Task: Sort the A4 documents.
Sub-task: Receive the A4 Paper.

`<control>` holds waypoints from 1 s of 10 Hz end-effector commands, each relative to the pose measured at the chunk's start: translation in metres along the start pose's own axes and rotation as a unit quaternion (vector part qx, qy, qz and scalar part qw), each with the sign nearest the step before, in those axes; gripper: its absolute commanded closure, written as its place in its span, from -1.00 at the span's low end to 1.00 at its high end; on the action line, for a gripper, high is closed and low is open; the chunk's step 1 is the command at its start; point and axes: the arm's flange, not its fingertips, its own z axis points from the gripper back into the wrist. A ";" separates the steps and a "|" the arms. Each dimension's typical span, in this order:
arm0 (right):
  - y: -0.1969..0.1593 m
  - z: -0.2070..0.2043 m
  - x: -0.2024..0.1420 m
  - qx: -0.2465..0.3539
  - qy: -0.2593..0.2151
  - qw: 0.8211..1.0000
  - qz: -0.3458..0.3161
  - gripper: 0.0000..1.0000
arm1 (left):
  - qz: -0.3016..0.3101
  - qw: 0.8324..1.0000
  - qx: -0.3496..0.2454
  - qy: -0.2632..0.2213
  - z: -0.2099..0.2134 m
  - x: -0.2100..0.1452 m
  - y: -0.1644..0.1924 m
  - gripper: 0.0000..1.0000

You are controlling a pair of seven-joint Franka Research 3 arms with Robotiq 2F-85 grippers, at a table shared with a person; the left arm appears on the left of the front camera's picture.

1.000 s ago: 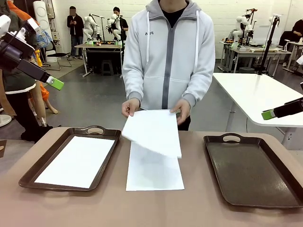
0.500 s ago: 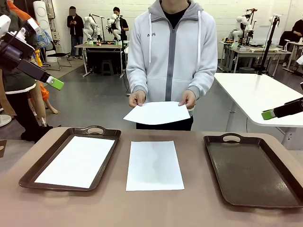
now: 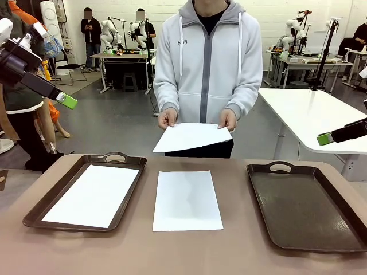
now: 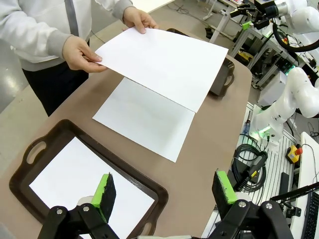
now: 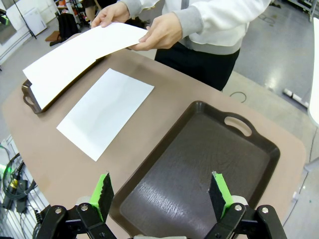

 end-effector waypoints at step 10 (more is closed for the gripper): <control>-0.001 -0.001 0.000 0.001 -0.001 1.000 -0.001 -1.00 | -0.008 1.000 0.003 0.004 0.001 -0.001 0.000 -1.00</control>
